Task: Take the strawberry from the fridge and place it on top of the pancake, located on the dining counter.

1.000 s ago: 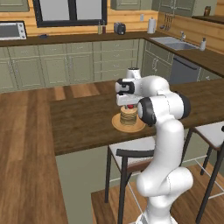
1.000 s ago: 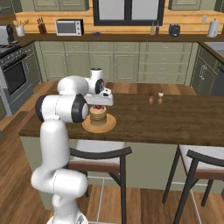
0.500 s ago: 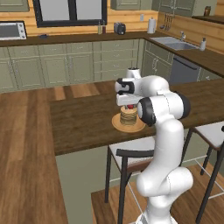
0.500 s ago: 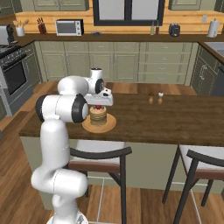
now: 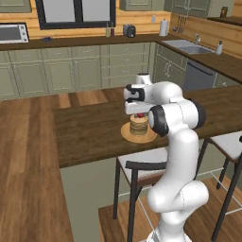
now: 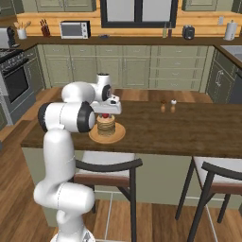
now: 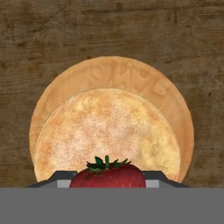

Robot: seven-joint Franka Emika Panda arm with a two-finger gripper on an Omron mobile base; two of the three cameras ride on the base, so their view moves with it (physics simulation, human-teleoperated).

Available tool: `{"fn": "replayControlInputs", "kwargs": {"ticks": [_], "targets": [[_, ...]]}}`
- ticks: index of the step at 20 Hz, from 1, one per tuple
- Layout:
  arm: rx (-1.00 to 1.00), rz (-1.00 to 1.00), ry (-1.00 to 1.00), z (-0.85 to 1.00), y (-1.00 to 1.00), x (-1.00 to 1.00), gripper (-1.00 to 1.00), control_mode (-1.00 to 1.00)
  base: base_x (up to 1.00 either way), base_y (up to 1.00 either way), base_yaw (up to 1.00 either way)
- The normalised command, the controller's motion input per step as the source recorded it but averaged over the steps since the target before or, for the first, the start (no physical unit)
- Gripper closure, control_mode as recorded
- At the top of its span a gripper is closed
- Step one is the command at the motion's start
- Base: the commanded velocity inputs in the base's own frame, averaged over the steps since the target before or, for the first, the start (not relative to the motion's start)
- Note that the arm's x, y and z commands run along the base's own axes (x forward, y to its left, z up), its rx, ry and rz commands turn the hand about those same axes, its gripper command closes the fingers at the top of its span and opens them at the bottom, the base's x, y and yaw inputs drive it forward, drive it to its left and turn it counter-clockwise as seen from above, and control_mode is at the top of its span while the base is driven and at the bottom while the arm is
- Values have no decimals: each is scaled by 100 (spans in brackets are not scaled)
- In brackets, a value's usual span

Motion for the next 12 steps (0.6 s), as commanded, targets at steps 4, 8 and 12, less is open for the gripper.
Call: {"fn": "replayControlInputs", "kwargs": {"ticks": [4,8,12], "targets": [[0,0,0,0,13,-3,100,-100,0,0,0],[0,0,0,0,-1,-1,100,-100,0,0,0],[0,0,0,0,-6,0,100,-100,0,0,0]]}}
